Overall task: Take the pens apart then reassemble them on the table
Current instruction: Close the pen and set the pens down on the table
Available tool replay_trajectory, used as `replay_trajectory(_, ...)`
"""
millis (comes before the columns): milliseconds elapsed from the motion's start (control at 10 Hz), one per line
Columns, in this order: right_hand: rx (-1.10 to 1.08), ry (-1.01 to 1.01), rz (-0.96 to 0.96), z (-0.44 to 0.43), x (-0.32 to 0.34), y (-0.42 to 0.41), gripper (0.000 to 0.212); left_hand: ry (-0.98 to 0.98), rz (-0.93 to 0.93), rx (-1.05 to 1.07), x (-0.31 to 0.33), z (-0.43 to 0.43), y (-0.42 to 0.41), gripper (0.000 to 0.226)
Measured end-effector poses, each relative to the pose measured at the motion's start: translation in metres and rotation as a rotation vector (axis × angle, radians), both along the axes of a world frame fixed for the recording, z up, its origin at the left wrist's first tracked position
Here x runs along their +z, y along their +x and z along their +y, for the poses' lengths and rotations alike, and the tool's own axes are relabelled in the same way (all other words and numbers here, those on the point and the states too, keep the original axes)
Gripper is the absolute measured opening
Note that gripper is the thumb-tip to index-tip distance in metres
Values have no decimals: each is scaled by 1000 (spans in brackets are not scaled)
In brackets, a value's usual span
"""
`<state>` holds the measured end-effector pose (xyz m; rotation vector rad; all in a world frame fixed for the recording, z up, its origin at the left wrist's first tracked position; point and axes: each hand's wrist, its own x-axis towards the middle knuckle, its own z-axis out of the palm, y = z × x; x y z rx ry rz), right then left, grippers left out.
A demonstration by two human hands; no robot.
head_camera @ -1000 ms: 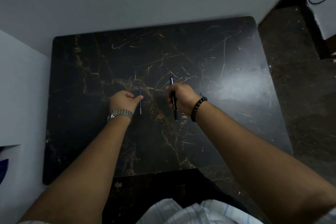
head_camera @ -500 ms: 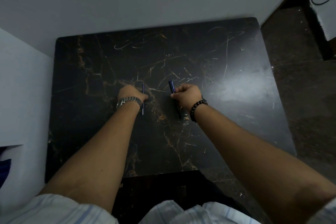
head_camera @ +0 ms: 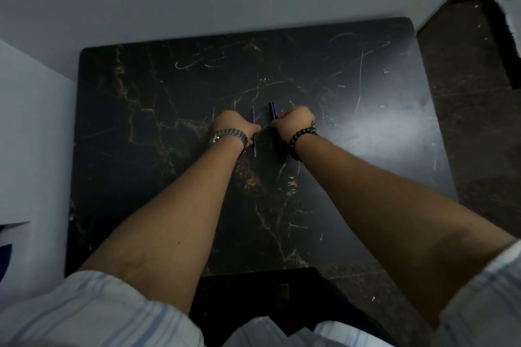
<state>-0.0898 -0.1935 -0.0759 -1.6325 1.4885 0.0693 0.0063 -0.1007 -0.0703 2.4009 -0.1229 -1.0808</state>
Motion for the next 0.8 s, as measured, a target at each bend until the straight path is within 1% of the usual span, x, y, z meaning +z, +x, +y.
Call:
replay_trajectory(200, 70, -67, 91, -2, -6, 7, 22, 19, 29, 24, -10, -3, 3, 20)
replay_trajectory(400, 113, -53, 86, 2, -9, 7, 24, 8, -1, 18, -9, -3, 3, 22)
replay_trajectory(500, 76, -52, 61, 2, -8, 6, 29, 2, -51, 10, -1, -3, 1, 28)
replay_trajectory(600, 67, -118, 54, 8, 2, -1, 35, -17, -293, -117, 13, 4, 1, 24)
replay_trajectory(700, 231, -281, 94, 12, 12, -11, 53, -14, -537, -289, 25, 16, 6, 41)
replay_trajectory(800, 443, -401, 148, 12, 33, -17, 74, 89, -679, -505, 34, 25, 14, 78)
